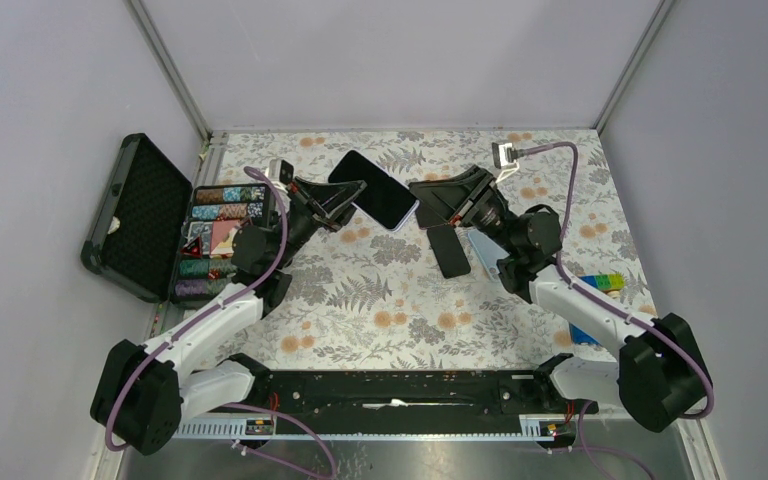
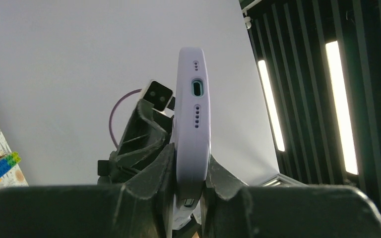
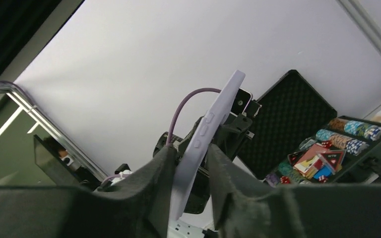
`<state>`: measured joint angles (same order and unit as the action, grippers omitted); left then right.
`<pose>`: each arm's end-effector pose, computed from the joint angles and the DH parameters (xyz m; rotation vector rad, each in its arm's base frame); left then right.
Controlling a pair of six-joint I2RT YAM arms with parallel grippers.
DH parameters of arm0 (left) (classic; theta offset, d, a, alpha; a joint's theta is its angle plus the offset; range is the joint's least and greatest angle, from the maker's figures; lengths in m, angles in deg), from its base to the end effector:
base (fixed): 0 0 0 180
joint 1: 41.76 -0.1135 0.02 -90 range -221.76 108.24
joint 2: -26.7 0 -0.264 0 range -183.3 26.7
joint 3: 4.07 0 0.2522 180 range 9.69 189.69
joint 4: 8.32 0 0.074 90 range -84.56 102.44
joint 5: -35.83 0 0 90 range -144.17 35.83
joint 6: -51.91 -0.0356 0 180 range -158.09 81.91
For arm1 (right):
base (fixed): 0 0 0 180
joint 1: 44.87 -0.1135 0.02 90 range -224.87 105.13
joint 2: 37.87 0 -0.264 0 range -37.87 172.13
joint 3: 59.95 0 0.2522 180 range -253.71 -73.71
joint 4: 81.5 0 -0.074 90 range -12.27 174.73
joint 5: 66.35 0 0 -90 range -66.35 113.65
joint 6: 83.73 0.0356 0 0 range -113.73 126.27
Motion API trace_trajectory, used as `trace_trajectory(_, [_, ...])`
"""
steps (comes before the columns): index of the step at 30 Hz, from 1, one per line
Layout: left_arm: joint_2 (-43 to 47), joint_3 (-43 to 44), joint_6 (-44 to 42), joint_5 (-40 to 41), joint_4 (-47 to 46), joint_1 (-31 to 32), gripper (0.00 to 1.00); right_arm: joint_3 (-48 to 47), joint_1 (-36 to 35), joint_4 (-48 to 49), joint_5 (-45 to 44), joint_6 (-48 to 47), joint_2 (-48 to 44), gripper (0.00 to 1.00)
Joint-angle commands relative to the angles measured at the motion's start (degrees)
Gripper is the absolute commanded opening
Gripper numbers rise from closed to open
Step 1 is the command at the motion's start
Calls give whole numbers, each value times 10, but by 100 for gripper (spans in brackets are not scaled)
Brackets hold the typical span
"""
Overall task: Take the phone out of the phone case
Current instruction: Remove the phone case from the phone.
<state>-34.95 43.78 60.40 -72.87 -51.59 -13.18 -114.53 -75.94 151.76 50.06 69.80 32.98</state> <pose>0.1994 -0.1216 0.3387 -0.4496 1.2912 -2.1152 0.2146 0.1478 0.3559 -0.1798 1.1391 1.7038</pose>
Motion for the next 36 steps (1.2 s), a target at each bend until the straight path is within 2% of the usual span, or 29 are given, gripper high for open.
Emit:
trace_trajectory(1, [42, 44, 107, -5, -251, 17, 0, 38, 10, -52, 12, 75, 38, 45])
trace_trajectory(5, [35, 47, 100, 0, -251, 17, 0, 42, 11, -15, 15, 156, 47, 56])
trace_trajectory(10, [23, 50, 86, 6, -248, 17, 0, 57, 10, -9, 11, 205, 43, 56])
trace_trajectory(12, [18, 49, 87, 10, -251, 17, 0, 62, 9, -2, 10, 217, 42, 46])
trace_trajectory(17, [13, 61, 92, 15, -256, 18, 0, 62, 7, 22, 24, 266, 57, 10])
trace_trajectory(21, [20, 74, 83, 20, -261, 21, 0, 69, 7, 25, 22, 294, 62, 0])
trace_trajectory(26, [35, 80, 90, 30, -261, 27, 0, 73, 7, 19, 17, 286, 76, 0])
trace_trajectory(32, [46, 70, 90, 39, -230, 30, 0, 58, 7, -15, 17, 212, 86, 0])
trace_trajectory(36, [23, 56, 98, 39, -250, 30, 0, 46, 7, -61, 21, 164, 52, 6])
